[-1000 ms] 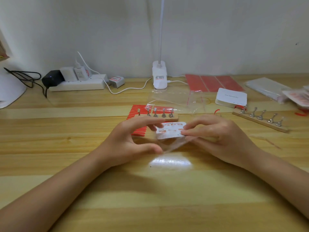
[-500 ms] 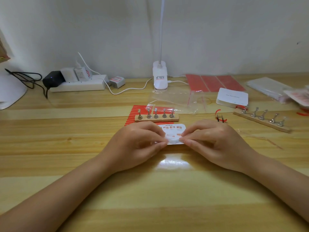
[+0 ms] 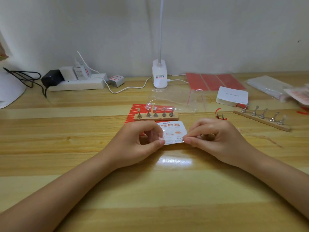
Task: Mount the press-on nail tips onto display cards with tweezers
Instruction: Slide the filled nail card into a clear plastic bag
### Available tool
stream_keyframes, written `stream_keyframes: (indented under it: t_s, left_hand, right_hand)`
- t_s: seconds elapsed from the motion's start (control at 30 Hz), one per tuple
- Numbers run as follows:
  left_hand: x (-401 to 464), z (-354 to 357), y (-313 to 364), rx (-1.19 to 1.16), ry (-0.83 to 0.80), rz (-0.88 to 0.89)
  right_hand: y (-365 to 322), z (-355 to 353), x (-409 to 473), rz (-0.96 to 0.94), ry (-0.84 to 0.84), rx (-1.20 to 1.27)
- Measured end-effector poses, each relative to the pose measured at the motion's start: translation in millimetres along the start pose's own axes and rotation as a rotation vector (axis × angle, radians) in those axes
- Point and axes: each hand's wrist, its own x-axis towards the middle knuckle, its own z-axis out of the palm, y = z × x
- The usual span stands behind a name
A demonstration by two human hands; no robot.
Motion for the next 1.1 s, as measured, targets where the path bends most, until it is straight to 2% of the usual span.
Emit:
stream_keyframes:
  t_s: [0.2,0.37,0.53,0.63,0.83,1.1]
  left_hand:
    - [0,0,2,0.006,-0.011,-0.003]
    - [-2,-4,0,-0.031,0.051,-0.052]
    - [-3,-4,2,-0.039,0.092,-0.015]
    - [-2,-3,3,-0.050,0.121,-0.070]
    - [2,4,4,0.032,0.095,-0.153]
    - [2,10,5,0.147,0.111,-0.156]
  right_hand:
    - [-1,0,-1,0.030,0.003,0.061]
    - [-2,-1,-1,0.055,-0.011,0.013]
    - [-4,-1,-1,0.082,-0.009,-0.018]
    - [-3,-2,1,0.089,-0.013,-0.055]
    - [-4,2,1,0.145,-0.010,-0.074]
    - [-2,7,6,0.227,0.007,-0.034]
